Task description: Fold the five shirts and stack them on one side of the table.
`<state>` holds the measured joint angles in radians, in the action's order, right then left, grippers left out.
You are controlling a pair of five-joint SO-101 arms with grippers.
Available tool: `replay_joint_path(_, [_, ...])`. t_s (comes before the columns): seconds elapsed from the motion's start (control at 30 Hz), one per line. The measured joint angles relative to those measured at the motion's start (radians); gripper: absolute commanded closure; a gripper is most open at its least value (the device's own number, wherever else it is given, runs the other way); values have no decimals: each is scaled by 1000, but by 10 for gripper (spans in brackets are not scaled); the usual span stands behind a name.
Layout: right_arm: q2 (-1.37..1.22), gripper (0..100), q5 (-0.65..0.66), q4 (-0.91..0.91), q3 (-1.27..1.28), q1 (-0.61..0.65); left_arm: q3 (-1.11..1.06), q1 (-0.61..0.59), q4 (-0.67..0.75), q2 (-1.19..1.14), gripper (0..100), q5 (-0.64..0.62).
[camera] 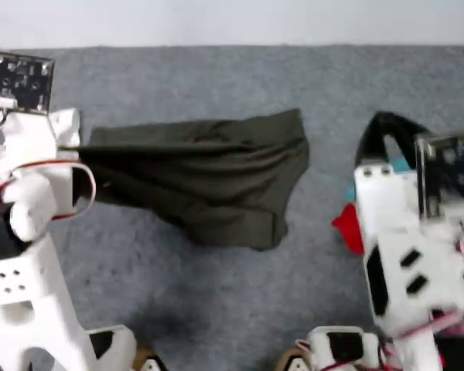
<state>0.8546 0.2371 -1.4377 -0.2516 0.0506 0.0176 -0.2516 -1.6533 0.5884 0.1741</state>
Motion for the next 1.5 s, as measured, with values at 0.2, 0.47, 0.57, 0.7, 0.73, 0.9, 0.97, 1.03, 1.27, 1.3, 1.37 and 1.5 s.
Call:
replay_joint_path(0.2, [-75, 988, 0, -57, 155, 0, -184, 2, 69, -77, 987, 0])
replay_joint_path(0.47, [-212, 846, 74, 107, 684, 247, -419, 2, 379, -298, 987, -5])
replay_joint_path(0.57, [-296, 795, 80, 221, 852, 322, -419, 0, 402, -381, 987, -5])
replay_joint_path(0.7, [-439, 827, 83, 338, 904, 391, -419, 0, 407, -450, 987, -5])
replay_joint_path(0.73, [-477, 828, 84, 373, 905, 397, -419, 0, 407, -456, 987, -5])
replay_joint_path(0.9, [-651, 827, 84, 534, 911, 397, -419, 0, 407, -462, 987, -5])
replay_joint_path(0.97, [-703, 827, 86, 582, 911, 397, -419, 0, 407, -462, 987, -5])
replay_joint_path(1.03, [-740, 827, 86, 621, 911, 397, -419, 0, 407, -462, 987, -5])
replay_joint_path(1.27, [-824, 976, 86, 640, 882, 379, -419, 0, 407, -462, 987, -5])
replay_joint_path(1.3, [-836, 998, 86, 641, 876, 382, -419, 0, 407, -462, 987, -5])
replay_joint_path(1.37, [-858, 976, 89, 647, 864, 385, -419, 0, 407, -462, 987, -5])
replay_joint_path(1.5, [-862, 989, 94, 647, 847, 370, -419, 0, 407, -462, 987, -5])
